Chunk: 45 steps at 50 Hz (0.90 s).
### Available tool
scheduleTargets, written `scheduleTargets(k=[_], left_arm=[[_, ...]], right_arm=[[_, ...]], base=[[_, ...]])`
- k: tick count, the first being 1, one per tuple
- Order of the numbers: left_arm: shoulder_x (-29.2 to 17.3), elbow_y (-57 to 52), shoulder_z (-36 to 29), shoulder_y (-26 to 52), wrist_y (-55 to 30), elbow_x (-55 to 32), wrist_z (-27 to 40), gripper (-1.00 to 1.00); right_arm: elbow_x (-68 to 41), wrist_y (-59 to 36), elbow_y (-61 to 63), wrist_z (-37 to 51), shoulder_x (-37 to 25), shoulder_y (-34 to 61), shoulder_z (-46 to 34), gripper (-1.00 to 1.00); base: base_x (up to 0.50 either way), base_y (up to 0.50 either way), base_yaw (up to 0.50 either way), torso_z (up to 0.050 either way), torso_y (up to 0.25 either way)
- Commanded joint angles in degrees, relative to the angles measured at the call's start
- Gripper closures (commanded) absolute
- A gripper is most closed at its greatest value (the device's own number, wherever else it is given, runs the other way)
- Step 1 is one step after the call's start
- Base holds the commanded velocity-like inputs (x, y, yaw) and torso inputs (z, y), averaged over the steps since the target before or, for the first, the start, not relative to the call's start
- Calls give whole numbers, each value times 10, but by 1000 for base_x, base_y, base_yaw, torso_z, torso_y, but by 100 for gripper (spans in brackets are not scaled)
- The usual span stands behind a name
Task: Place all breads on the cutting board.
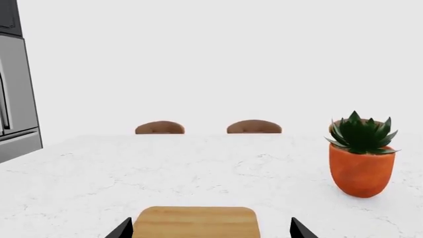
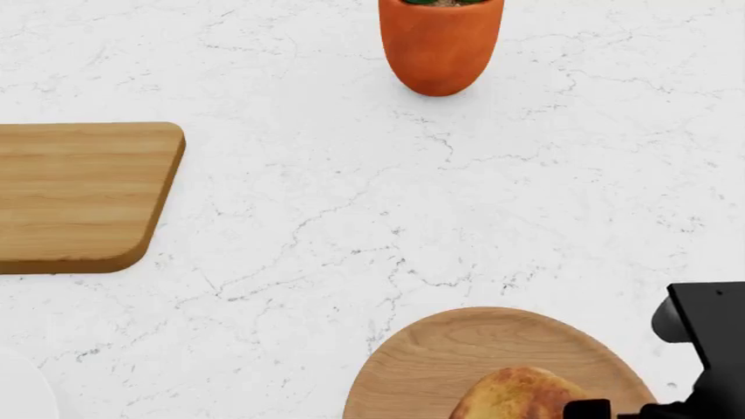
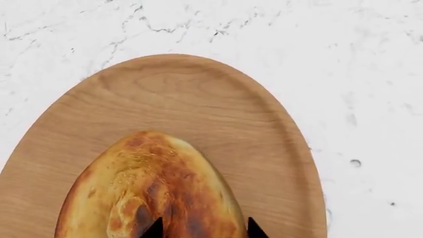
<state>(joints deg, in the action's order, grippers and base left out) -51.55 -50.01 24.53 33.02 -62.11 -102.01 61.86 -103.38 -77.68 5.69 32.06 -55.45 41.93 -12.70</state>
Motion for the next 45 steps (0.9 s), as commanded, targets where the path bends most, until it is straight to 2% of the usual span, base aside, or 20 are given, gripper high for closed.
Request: scheduleTargets(k=[1, 22, 30, 34, 36, 40, 42, 45], left_arm=[[-2, 0, -2, 1, 3, 0, 2, -100], [-10, 0, -1, 4, 11, -8, 7, -100], [-19, 4, 0, 5, 10, -9, 5, -100], [-40, 17, -12, 22, 9, -20, 8, -100], [-66, 33, -38, 49, -1, -21, 8, -100], [-123, 63, -108, 115, 0, -86, 22, -100], [-166, 83, -182, 195, -18, -119, 27, -100], [-188, 128, -273, 310, -46, -172, 36, -100]], right_arm=[[-82, -5, 23, 36, -26, 17, -17, 100], [-230, 25, 49, 138, -52, 185, -46, 100], [-236, 33, 43, 140, -60, 210, -38, 100], [-233, 39, 40, 137, -65, 212, -30, 100], [-235, 40, 41, 135, -67, 212, -27, 100], [-238, 38, 40, 138, -72, 219, -31, 100], [-237, 38, 40, 138, -73, 220, -31, 100], [-234, 37, 40, 134, -75, 218, -28, 100]], base=[[0, 0, 0, 0, 0], [0, 0, 0, 0, 0], [0, 0, 0, 0, 0], [0, 0, 0, 0, 0], [0, 0, 0, 0, 0], [0, 0, 0, 0, 0], [0, 0, 0, 0, 0], [0, 0, 0, 0, 0]])
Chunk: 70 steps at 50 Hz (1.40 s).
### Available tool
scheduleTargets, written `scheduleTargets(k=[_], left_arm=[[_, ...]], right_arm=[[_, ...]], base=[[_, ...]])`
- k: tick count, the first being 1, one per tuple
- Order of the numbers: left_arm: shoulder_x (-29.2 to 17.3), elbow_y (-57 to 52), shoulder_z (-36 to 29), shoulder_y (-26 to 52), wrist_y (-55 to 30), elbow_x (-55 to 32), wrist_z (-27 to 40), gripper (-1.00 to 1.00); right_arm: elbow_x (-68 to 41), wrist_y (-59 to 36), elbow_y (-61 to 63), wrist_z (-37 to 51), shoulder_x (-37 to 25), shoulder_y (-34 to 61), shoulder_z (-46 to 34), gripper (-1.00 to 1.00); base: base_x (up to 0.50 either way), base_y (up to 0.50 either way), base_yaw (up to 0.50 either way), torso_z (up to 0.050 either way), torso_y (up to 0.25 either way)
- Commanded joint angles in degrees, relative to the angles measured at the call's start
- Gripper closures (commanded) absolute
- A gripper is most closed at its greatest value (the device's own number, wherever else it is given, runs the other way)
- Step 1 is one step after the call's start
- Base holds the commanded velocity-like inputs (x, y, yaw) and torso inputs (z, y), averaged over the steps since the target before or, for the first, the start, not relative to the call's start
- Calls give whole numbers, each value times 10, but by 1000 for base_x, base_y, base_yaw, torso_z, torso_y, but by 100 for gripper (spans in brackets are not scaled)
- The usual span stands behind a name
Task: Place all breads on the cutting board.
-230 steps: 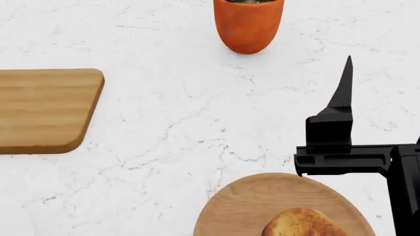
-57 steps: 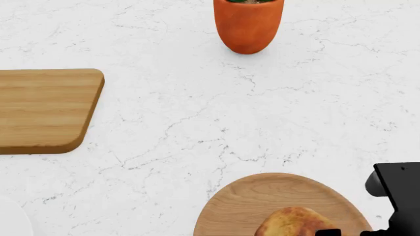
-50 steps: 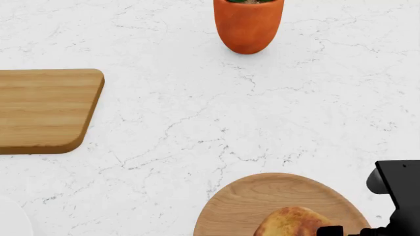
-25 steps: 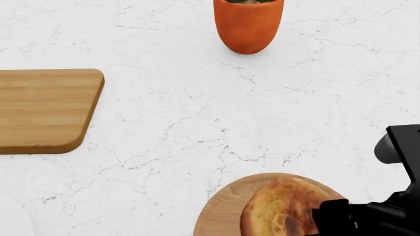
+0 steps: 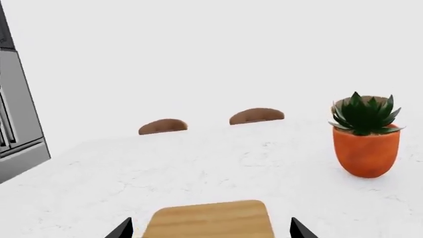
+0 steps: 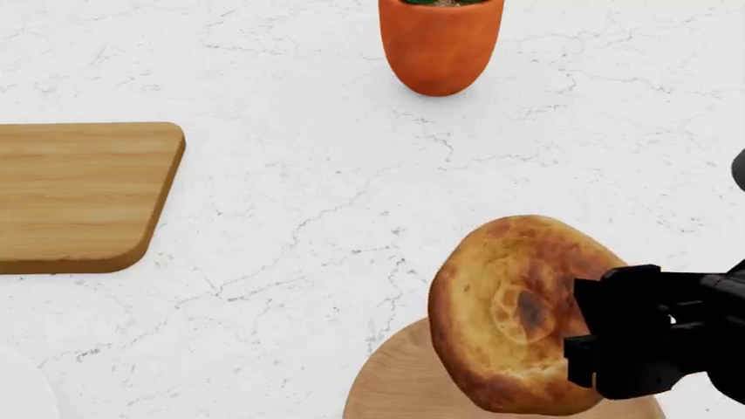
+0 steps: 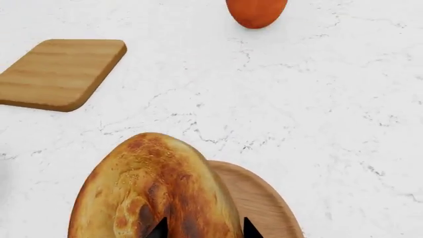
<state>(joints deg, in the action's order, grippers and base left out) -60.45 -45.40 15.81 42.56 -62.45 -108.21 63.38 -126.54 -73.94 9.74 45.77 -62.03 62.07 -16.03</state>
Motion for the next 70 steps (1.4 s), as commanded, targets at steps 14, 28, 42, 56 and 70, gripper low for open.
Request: scheduleTargets(k=[14, 28, 42, 56, 70], left_arm=[[-97, 248, -484, 505, -202, -326, 101, -100], [-94, 339, -577, 527, -247, -401, 77, -100], [-95, 400, -632, 521, -254, -427, 54, -100], [-124, 369, -693, 497, -266, -452, 32, -100], [-152, 339, -703, 456, -266, -374, -52, -100]], right_arm=[[-5, -8, -13, -4, -10, 44, -6, 100], [16, -6, -16, -19, -13, 31, 2, 100], [10, -11, -18, -14, -12, 50, -13, 100], [34, -18, -21, -25, -7, 56, -15, 100], [44, -14, -17, -33, -7, 47, -15, 100]], base=[[0, 0, 0, 0, 0], [0, 0, 0, 0, 0], [0, 0, 0, 0, 0], [0, 0, 0, 0, 0], [0, 0, 0, 0, 0]])
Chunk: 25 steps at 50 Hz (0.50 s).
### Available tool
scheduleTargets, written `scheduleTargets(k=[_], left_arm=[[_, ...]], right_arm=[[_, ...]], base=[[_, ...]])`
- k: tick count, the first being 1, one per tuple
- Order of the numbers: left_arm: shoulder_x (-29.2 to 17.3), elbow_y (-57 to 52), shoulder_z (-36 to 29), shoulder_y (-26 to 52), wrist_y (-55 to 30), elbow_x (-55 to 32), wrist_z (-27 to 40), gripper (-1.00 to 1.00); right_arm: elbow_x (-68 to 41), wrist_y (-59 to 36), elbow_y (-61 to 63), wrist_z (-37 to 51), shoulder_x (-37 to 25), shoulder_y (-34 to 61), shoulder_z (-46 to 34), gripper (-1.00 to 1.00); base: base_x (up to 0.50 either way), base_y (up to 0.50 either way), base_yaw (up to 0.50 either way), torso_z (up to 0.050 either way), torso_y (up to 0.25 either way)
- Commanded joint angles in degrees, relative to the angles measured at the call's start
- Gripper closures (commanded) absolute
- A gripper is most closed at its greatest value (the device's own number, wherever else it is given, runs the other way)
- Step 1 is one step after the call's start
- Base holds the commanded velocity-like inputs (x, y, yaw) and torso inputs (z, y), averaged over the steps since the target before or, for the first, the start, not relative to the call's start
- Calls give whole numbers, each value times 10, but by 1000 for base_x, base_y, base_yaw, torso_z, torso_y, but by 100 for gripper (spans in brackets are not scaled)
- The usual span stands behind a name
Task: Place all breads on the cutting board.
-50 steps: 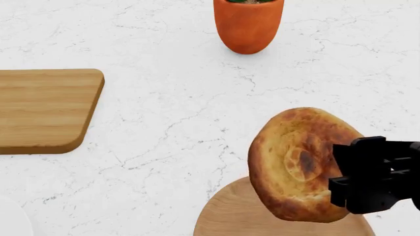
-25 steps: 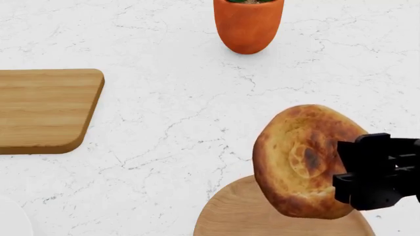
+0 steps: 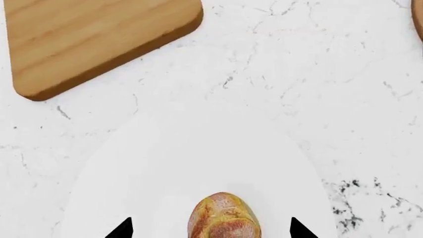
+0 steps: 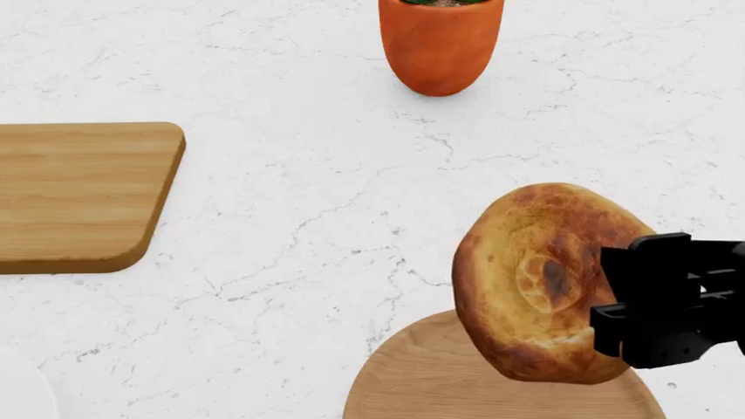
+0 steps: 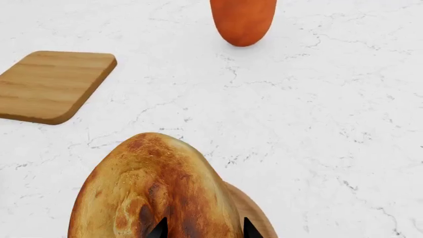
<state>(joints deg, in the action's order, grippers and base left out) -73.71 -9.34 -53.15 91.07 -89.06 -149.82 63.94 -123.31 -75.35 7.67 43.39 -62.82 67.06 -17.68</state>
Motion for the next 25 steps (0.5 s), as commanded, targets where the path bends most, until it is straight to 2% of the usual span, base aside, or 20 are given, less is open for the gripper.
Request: scheduleTargets(k=[1, 13, 25], left_arm=[[-20, -24, -10, -34, 1, 48, -65, -100], [-13, -35, 16, -79, 16, 112, -139, -100], [-27, -71, 44, -173, 48, 223, -232, -100]], right_arm=[[15, 0, 3, -11, 0, -5, 3, 100], [18, 4, 7, -17, -3, -13, 3, 100], [24, 4, 8, -19, -1, -14, -3, 100]], base=[[0, 0, 0, 0, 0], [0, 0, 0, 0, 0], [0, 0, 0, 0, 0]])
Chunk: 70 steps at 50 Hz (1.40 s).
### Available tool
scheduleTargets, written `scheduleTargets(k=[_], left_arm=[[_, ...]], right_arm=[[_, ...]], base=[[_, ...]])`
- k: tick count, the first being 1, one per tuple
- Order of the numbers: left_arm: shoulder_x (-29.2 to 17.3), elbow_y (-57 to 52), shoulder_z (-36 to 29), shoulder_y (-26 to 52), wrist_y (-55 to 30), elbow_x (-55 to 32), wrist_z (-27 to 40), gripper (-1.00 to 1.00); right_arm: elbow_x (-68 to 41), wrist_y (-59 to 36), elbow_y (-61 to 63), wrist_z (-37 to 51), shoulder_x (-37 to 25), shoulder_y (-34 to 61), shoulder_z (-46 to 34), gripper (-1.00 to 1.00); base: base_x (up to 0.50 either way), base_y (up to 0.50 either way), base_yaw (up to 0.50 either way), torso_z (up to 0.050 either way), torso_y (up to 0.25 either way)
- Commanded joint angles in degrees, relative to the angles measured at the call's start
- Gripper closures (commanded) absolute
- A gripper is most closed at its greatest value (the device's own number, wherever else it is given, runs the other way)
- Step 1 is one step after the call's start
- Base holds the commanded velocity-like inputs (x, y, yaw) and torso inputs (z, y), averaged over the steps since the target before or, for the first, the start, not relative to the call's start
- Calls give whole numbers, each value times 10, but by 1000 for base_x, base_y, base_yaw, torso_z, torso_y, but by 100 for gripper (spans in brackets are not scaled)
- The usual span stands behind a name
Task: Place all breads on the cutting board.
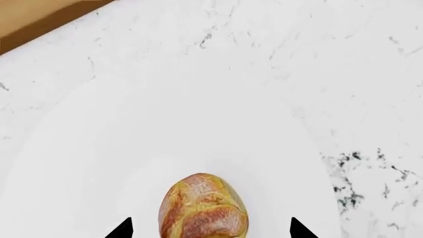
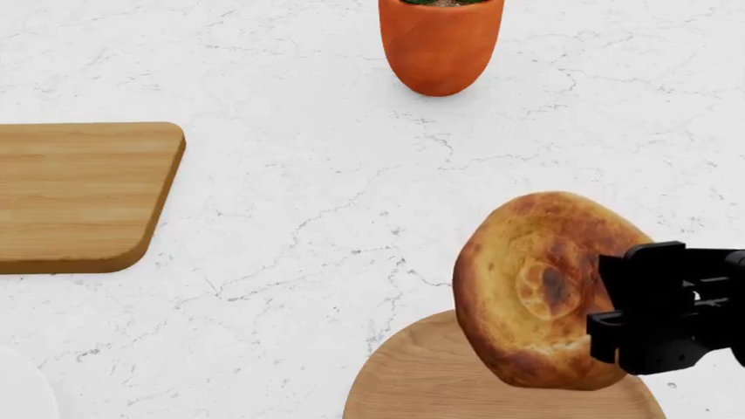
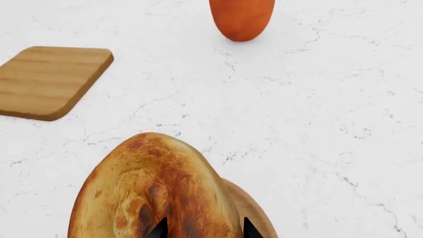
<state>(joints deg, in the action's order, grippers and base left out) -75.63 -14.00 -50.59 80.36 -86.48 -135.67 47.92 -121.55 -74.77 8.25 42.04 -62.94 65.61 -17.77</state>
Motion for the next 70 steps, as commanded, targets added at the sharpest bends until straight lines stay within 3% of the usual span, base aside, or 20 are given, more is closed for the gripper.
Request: scheduleTargets(k=[1, 18, 41, 42, 52, 55, 62, 70], left_arm=[[-8, -26, 18, -72, 23, 89, -76, -100], [1, -19, 12, -98, 31, 147, -100, -100], [-14, -46, 13, -157, 64, 238, -182, -100], [-13, -45, 14, -157, 64, 240, -182, 100], [-15, -60, 30, -111, 53, 197, -159, 100], [-9, -47, 38, -57, 24, 158, -128, 100], [19, 30, 33, 150, -26, 36, -24, 100], [11, 75, 43, 246, -8, 2, 11, 100]], right_arm=[[5, -2, 1, -5, 0, 4, -3, 100], [13, 1, 3, -15, -4, 0, -2, 100], [16, 8, 10, -23, -17, -15, 0, 100], [17, 9, 10, -24, -17, -16, 1, 100], [26, 8, 12, -21, -19, -4, 1, 100], [16, 9, 16, -17, -25, 12, 5, 100], [6, 16, 24, -4, -44, 40, 19, 100], [61, 40, 51, -3, -52, 38, 52, 100]], base=[[0, 0, 0, 0, 0], [0, 0, 0, 0, 0], [0, 0, 0, 0, 0], [0, 0, 0, 0, 0], [0, 0, -1, 0, 0], [0, 0, 0, 0, 0], [0, 0, 0, 0, 0], [0, 0, 0, 0, 0]])
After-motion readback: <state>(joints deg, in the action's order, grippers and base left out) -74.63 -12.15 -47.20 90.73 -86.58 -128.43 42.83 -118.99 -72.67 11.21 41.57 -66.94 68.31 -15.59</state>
